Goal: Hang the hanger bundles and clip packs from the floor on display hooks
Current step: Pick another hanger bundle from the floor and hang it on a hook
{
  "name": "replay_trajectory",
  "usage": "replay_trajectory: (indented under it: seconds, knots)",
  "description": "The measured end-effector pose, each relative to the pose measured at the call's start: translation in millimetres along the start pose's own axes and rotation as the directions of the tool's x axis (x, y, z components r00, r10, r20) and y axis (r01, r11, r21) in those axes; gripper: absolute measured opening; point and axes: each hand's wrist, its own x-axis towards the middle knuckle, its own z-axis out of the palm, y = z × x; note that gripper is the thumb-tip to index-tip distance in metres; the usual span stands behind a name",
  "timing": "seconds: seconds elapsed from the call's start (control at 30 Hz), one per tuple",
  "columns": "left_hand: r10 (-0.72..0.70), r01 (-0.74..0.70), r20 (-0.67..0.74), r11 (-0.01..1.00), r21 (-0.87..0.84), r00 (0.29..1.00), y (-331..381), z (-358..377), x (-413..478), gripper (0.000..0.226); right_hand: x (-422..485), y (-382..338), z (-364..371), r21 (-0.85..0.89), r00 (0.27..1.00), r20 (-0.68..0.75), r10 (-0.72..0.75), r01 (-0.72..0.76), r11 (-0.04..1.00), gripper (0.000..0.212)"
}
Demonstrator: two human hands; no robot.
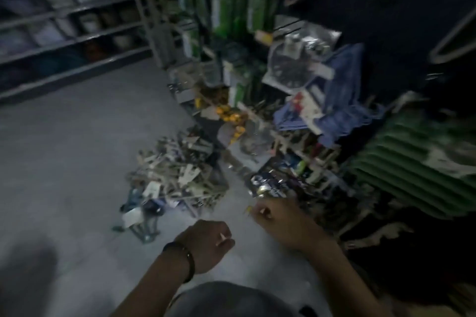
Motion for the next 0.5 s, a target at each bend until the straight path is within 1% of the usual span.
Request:
replay_trajectory:
  seconds: [0.03,0.1,0.13,0.2,0.27,0.33,0.43,0.47,0.5]
  knots:
    - [-0.040,0.041,0.008,0.999,-0.024,0.999,-29,-2,-10,0.040,13,-15,21,0.007,0.999,0.042,-0.002,0.002,1.000,0.023]
    - [-0.091,0.087,-0.040,0.992,-0.090,0.995,-86,-4,-26,0.053,39,-47,59,0.030,0.992,0.123,-0.003,0.000,1.000,0.020]
    - [-0.121,0.113,-0.066,0.986,-0.120,0.990,-109,-7,-33,0.056,51,-63,75,0.029,0.988,0.155,-0.005,0.000,1.000,0.018]
    - [-0.184,0.170,-0.097,0.976,-0.132,0.978,-147,-17,-49,0.042,76,-93,100,0.015,0.977,0.213,-0.023,0.020,1.000,0.014]
    - [-0.218,0.199,-0.131,0.969,-0.144,0.967,-178,-32,-58,0.034,100,-118,116,0.013,0.962,0.271,-0.034,0.031,0.999,0.017]
    - [-0.237,0.206,-0.181,0.963,-0.171,0.955,-202,-49,-58,0.035,126,-136,125,0.006,0.954,0.299,-0.024,0.023,1.000,0.021]
    - [-0.265,0.220,-0.184,0.947,-0.233,0.946,-229,-74,-45,0.041,174,-156,129,-0.085,0.949,0.315,-0.019,0.048,0.995,0.027]
    - [-0.274,0.228,-0.195,0.946,-0.230,0.942,-237,-83,-37,0.043,191,-160,130,-0.114,0.948,0.318,-0.022,0.061,0.992,0.030]
    - [-0.317,0.254,-0.201,0.925,-0.284,0.927,-242,-95,-29,0.043,210,-162,131,-0.128,0.947,0.321,-0.024,0.069,0.989,0.032]
